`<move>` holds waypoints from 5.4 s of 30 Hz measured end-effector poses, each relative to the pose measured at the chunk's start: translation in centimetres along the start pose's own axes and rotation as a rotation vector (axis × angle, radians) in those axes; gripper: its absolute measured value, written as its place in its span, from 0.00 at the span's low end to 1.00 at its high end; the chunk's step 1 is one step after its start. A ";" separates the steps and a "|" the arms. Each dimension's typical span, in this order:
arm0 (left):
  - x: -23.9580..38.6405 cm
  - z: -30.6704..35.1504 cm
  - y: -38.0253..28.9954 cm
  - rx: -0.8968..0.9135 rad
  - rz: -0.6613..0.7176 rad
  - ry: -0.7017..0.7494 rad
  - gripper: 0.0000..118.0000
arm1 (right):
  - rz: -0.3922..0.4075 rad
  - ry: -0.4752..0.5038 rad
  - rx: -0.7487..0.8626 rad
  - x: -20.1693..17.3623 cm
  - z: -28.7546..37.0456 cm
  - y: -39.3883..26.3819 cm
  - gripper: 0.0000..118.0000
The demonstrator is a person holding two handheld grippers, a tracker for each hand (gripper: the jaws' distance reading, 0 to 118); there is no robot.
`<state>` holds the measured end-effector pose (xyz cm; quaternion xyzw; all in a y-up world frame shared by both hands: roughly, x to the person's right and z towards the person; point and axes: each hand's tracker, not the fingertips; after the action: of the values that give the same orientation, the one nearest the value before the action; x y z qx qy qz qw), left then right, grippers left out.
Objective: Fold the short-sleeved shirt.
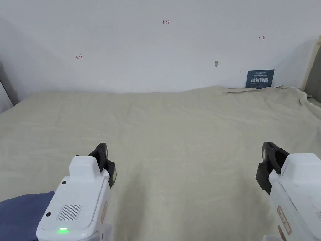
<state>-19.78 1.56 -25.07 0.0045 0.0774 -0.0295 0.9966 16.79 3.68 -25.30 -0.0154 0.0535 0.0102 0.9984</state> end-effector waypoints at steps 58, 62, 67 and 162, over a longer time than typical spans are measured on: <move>1.0 0.7 -1.2 -0.008 -0.004 0.001 0.00 | 0.012 -0.005 0.007 -0.8 0.9 -0.2 0.00; 0.9 0.7 -1.2 -0.007 0.004 0.001 0.00 | 0.015 -0.007 0.008 -0.9 0.9 -0.2 0.00; 0.9 0.7 -1.1 -0.006 -0.003 0.000 0.00 | 0.016 -0.007 0.007 -0.8 0.9 -0.2 0.00; 0.1 0.6 -0.8 0.004 -0.024 0.011 1.00 | -0.009 -0.020 0.019 -0.8 1.3 0.5 0.95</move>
<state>-19.66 0.73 -24.45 0.0059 0.0828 -0.0415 0.9957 16.16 4.21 -23.90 -0.0060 0.0437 0.0054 0.9990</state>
